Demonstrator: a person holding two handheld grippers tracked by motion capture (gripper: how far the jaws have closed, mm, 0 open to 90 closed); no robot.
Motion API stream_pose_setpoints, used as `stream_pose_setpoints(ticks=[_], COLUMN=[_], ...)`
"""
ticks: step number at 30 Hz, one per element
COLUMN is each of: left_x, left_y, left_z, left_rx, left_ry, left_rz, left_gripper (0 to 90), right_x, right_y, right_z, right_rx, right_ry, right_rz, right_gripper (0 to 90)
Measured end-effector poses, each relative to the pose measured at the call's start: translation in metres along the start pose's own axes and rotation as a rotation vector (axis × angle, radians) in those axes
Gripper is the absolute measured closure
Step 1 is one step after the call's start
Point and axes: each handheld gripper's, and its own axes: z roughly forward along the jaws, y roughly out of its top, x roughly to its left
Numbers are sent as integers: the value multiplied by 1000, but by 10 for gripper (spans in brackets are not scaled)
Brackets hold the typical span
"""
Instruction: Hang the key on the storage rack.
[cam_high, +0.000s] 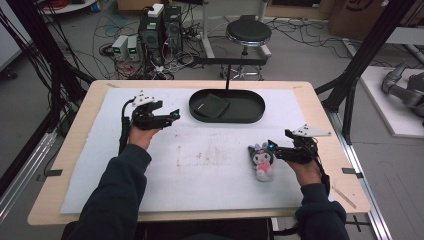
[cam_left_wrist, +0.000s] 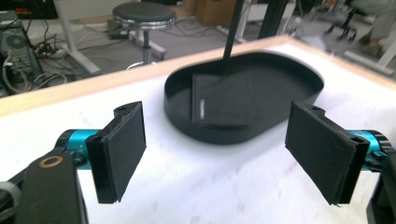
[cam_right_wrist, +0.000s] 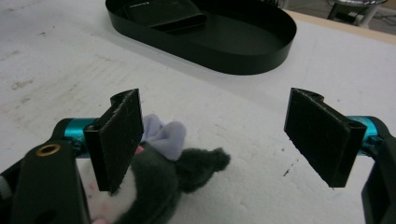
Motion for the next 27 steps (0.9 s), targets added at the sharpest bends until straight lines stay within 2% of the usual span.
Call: stream_pose_setpoints(ticks=[8, 12, 15, 17, 20, 22, 24, 27], left_x=[2, 5, 7, 7, 9, 12, 14, 15], left_y=[-24, -34, -42, -48, -55, -58, -57, -56], left_z=[-34, -45, -51, -54, -57, -59, -61, -62], left_rx=[-8, 0, -7, -6, 2, 3, -11, -21], left_ry=[37, 56, 66, 71, 75, 78, 80, 79], left_rz=[14, -3, -17, -27, -36, -43, -51, -52], left_gripper=[202, 205, 207, 207, 208, 208, 209, 213], right_x=[20, 29, 36, 39, 40, 41, 41, 37], right_y=[3, 2, 0, -2, -6, -4, 0, 4], right_z=[10, 17, 24, 30, 41, 43, 45, 48], right_rx=[101, 165, 220, 270, 333, 340, 356, 331], right_ry=[21, 40, 51, 41, 35, 60, 104, 197], right_rz=[44, 44, 18, -3, -84, -139, -273, -467], right_gripper=[200, 200, 200, 201, 251, 313, 346, 351])
